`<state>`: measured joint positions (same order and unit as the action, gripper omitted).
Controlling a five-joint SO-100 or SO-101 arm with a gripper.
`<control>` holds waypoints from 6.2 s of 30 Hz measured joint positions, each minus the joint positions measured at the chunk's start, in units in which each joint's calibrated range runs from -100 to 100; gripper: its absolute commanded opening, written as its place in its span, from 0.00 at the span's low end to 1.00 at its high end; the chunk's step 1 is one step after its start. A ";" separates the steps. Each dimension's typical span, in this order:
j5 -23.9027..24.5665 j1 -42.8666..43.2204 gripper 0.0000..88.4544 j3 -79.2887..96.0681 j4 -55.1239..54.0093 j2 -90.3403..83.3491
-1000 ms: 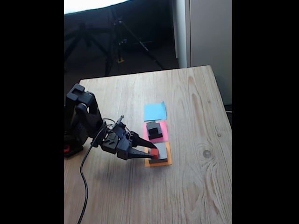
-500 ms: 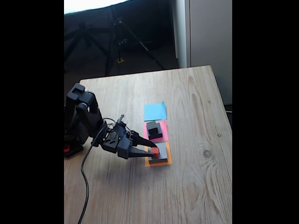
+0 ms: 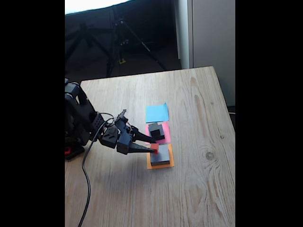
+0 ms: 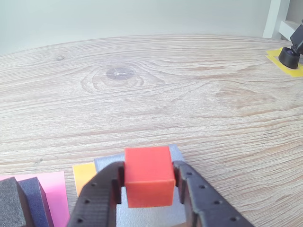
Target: Tower of hanoi
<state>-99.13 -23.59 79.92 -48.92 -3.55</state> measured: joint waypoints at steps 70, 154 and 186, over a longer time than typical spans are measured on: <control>0.00 16.00 0.00 -17.47 68.94 -38.91; 0.00 20.96 0.05 6.35 -7.05 -1.20; 0.00 20.96 0.24 5.56 -0.08 -9.32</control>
<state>-99.13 -2.63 85.48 -49.00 -12.87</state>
